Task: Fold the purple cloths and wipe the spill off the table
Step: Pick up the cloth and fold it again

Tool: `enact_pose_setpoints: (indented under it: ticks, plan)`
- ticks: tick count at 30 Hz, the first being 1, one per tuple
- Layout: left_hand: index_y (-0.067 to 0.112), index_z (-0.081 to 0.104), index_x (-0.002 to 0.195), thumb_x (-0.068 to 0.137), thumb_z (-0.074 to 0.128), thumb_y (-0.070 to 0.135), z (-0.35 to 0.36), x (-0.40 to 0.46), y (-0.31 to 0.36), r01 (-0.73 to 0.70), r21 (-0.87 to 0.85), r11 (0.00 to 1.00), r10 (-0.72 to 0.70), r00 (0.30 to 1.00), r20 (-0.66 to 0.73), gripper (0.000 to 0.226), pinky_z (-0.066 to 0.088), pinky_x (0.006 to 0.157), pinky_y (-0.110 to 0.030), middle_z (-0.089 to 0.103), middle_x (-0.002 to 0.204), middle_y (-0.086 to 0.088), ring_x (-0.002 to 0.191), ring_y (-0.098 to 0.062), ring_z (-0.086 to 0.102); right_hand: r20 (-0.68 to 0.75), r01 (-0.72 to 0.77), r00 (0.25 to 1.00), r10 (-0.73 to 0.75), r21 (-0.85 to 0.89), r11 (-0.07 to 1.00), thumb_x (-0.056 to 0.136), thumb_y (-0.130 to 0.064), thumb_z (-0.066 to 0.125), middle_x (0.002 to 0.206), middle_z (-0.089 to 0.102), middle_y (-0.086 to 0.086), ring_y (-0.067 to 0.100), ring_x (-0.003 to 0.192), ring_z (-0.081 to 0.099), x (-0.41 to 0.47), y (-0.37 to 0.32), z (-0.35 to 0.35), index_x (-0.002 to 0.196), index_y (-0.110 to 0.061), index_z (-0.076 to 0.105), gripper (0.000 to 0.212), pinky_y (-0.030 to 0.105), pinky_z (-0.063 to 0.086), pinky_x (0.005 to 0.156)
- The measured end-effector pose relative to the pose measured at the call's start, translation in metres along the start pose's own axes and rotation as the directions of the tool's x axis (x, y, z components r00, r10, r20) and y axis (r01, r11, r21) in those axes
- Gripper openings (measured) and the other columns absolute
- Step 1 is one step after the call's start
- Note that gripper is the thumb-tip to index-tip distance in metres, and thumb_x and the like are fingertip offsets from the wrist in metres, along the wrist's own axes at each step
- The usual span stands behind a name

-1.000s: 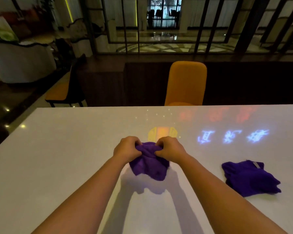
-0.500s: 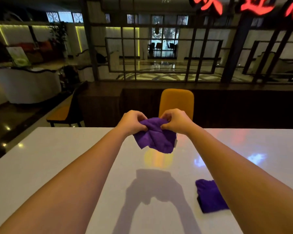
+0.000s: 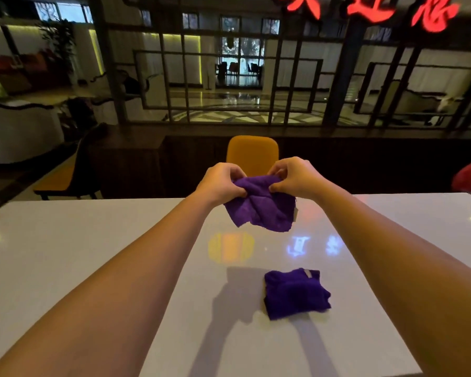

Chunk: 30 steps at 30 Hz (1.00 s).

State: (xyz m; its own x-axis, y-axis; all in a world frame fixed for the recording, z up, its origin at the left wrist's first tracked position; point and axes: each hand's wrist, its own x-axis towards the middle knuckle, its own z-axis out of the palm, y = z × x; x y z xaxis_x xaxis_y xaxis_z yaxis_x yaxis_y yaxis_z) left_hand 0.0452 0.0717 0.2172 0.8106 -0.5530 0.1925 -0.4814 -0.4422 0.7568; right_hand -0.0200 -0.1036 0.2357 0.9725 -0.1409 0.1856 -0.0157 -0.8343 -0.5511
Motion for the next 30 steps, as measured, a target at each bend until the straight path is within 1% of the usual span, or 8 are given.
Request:
enact_pose_setpoints:
  ticks: [3,8,12,14,18,22,25,30]
  plan:
    - [0.022,0.064,0.091,0.073,0.071,0.011,0.042,0.010,0.013,-0.003,0.001,1.000,0.003,1.000,0.000,0.022,0.055,0.073,-0.033,0.064,0.091,0.002,0.087,-0.016,0.061,0.000,-0.013,1.000,0.013,-0.024,1.000,0.075,-0.015,0.074,0.075,0.056,-0.011,0.006,0.071,0.054,-0.010,0.037,-0.018,0.084,-0.025,0.063,0.017,0.015,0.041,0.053]
    - [0.027,0.059,0.085,0.075,0.071,0.013,0.141,0.040,0.045,0.014,0.003,1.000,-0.014,1.000,-0.005,0.021,0.054,0.066,-0.028,0.060,0.083,0.007,0.083,-0.015,0.060,0.035,-0.035,0.999,0.036,-0.042,0.999,0.077,-0.014,0.071,0.085,0.061,-0.001,0.013,0.078,0.059,-0.026,0.130,-0.053,0.088,-0.021,0.064,0.015,0.019,0.047,0.058]
    - [0.026,0.058,0.085,0.075,0.070,0.011,0.214,0.051,0.059,0.092,0.007,0.996,-0.092,0.996,-0.007,0.022,0.057,0.073,-0.036,0.062,0.088,0.002,0.085,-0.019,0.061,0.090,-0.060,0.994,0.066,-0.072,0.996,0.079,-0.013,0.070,0.090,0.059,-0.002,0.017,0.083,0.059,-0.035,0.197,-0.066,0.089,-0.022,0.062,0.015,0.022,0.049,0.061]
    - [0.025,0.057,0.087,0.075,0.069,0.010,0.242,0.051,0.061,0.117,0.017,0.993,-0.117,0.993,-0.004,0.023,0.055,0.073,-0.034,0.062,0.091,0.000,0.085,-0.019,0.060,0.118,-0.076,0.989,0.087,-0.092,0.993,0.080,-0.012,0.068,0.091,0.059,-0.001,0.018,0.084,0.058,-0.040,0.224,-0.065,0.093,-0.020,0.063,0.015,0.022,0.049,0.062]
    - [0.026,0.056,0.090,0.078,0.067,0.011,0.289,0.045,0.060,0.169,0.048,0.984,-0.169,0.986,-0.003,0.023,0.052,0.070,-0.029,0.059,0.092,0.002,0.085,-0.018,0.058,0.166,-0.087,0.980,0.105,-0.112,0.990,0.083,-0.011,0.064,0.096,0.062,0.003,0.020,0.085,0.059,-0.054,0.267,-0.055,0.099,-0.017,0.065,0.018,0.026,0.051,0.070]
    - [0.023,0.061,0.089,0.074,0.064,0.010,0.321,0.033,0.048,0.199,0.092,0.976,-0.202,0.979,0.023,0.019,0.054,0.073,-0.036,0.059,0.090,0.004,0.086,-0.021,0.059,0.196,-0.118,0.970,0.141,-0.127,0.985,0.082,-0.009,0.062,0.099,0.063,0.004,0.024,0.087,0.058,-0.070,0.298,-0.034,0.098,-0.017,0.064,0.018,0.030,0.053,0.071]
    - [0.025,0.061,0.087,0.071,0.060,0.012,0.345,0.026,0.035,0.232,0.100,0.968,-0.236,0.971,0.040,0.020,0.049,0.070,-0.033,0.063,0.094,0.004,0.090,-0.021,0.059,0.223,-0.145,0.959,0.174,-0.144,0.979,0.080,-0.009,0.060,0.101,0.063,0.005,0.024,0.088,0.058,-0.079,0.319,-0.018,0.097,-0.018,0.064,0.019,0.033,0.053,0.072]
    - [0.024,0.060,0.093,0.073,0.059,0.016,0.379,0.018,0.009,0.259,0.133,0.957,-0.269,0.962,0.057,0.022,0.049,0.072,-0.036,0.065,0.103,0.002,0.095,-0.020,0.058,0.260,-0.175,0.941,0.214,-0.163,0.971,0.076,-0.009,0.057,0.100,0.065,0.004,0.024,0.084,0.056,-0.087,0.347,0.012,0.092,-0.020,0.064,0.020,0.030,0.043,0.066]
